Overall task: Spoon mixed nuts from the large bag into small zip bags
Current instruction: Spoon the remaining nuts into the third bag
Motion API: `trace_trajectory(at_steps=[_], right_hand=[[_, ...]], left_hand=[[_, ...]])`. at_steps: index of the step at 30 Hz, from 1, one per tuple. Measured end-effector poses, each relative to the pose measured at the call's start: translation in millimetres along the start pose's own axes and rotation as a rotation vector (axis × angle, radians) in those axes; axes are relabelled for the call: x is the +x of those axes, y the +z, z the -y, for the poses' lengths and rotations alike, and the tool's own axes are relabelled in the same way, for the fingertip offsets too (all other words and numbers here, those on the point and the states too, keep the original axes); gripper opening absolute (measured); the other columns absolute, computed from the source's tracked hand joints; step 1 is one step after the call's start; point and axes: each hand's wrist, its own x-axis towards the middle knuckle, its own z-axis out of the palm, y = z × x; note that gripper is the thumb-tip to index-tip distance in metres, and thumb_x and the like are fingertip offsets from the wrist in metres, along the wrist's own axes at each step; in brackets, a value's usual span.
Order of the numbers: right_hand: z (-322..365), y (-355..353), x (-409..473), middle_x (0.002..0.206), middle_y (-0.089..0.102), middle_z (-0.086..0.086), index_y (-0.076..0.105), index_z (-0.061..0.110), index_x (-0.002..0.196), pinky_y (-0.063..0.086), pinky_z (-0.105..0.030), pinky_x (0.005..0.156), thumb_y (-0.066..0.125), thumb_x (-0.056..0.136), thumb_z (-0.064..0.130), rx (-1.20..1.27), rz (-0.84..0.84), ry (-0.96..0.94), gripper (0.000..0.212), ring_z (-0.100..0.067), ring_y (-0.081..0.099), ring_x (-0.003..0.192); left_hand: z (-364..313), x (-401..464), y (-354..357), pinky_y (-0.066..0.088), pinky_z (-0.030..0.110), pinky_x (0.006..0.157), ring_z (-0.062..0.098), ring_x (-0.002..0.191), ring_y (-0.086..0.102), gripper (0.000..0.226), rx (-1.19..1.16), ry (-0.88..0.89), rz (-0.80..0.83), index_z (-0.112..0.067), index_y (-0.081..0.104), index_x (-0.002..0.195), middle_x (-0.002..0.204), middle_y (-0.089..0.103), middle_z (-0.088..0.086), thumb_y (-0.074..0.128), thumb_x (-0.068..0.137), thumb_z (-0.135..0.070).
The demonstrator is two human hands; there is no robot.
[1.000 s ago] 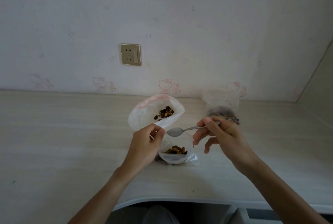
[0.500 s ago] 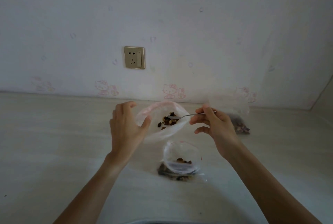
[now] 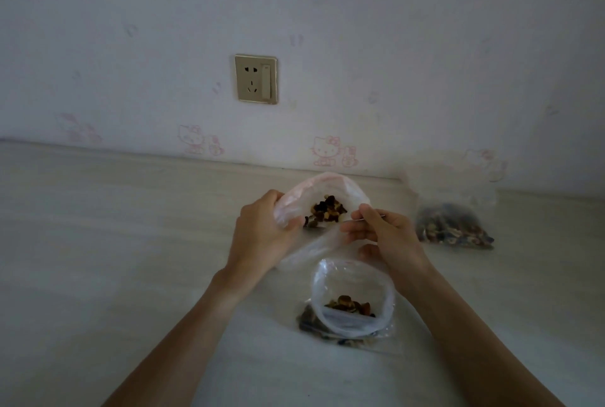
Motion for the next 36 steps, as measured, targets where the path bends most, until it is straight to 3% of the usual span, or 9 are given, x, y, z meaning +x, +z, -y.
trace_trajectory(at_steps=[6,11,19,26,32,36], right_hand=[[1,2,-3,0.090,0.079,-0.015,0.069,0.003,0.101,0.054,-0.026,0.048,0.054,0.106,0.025,0.091,-0.074,0.016,0.027,-0.017,0.072,0.067],[1,6,-6,0.085,0.079,-0.012,0.070,0.004,0.102,0.056,-0.028,0.048,0.054,0.106,0.021,0.017,-0.110,-0.027,0.024,-0.018,0.072,0.065],[1,10,-9,0.086,0.078,-0.012,0.070,0.007,0.108,0.051,-0.030,0.047,0.053,0.106,0.018,-0.066,-0.045,-0.107,0.021,-0.021,0.072,0.066],[2,5,-8,0.082,0.077,-0.012,0.070,0.007,0.106,0.054,-0.032,0.049,0.049,0.108,0.020,-0.043,-0.064,-0.096,0.025,-0.027,0.072,0.068],[5,0,-9,0.083,0.076,-0.016,0.069,0.002,0.106,0.055,-0.032,0.050,0.048,0.109,0.027,0.095,-0.095,0.022,0.033,-0.026,0.073,0.069],[8,-3,-10,0.084,0.076,-0.016,0.068,0.000,0.109,0.054,-0.031,0.049,0.046,0.109,0.027,0.153,-0.111,0.069,0.035,-0.025,0.073,0.069]], left_hand=[[-5,1,-1,0.043,0.013,0.048,0.006,0.052,0.066,0.025,-0.194,-0.059,0.099,-0.026,0.064,0.089,0.078,0.070,-0.008,0.087,0.080,-0.023],[-3,0,-3,0.044,0.014,0.047,0.007,0.051,0.066,0.025,-0.246,-0.067,0.101,-0.024,0.066,0.089,0.078,0.072,-0.006,0.086,0.078,-0.014],[-1,1,-1,0.046,0.015,0.051,0.004,0.057,0.067,0.026,-0.234,-0.053,0.084,-0.030,0.066,0.090,0.078,0.072,-0.010,0.086,0.078,-0.017],[2,0,-3,0.057,0.022,0.058,0.003,0.065,0.069,0.025,-0.245,-0.013,0.000,-0.027,0.070,0.098,0.080,0.072,-0.012,0.086,0.080,-0.025],[6,-2,-2,0.053,0.013,0.066,-0.004,0.080,0.067,0.022,-0.133,0.096,-0.082,-0.030,0.069,0.105,0.087,0.070,-0.021,0.081,0.086,-0.028],[8,0,-4,0.060,0.028,0.070,-0.001,0.079,0.068,0.019,-0.085,0.102,-0.124,-0.027,0.070,0.108,0.089,0.071,-0.020,0.077,0.089,-0.029]])
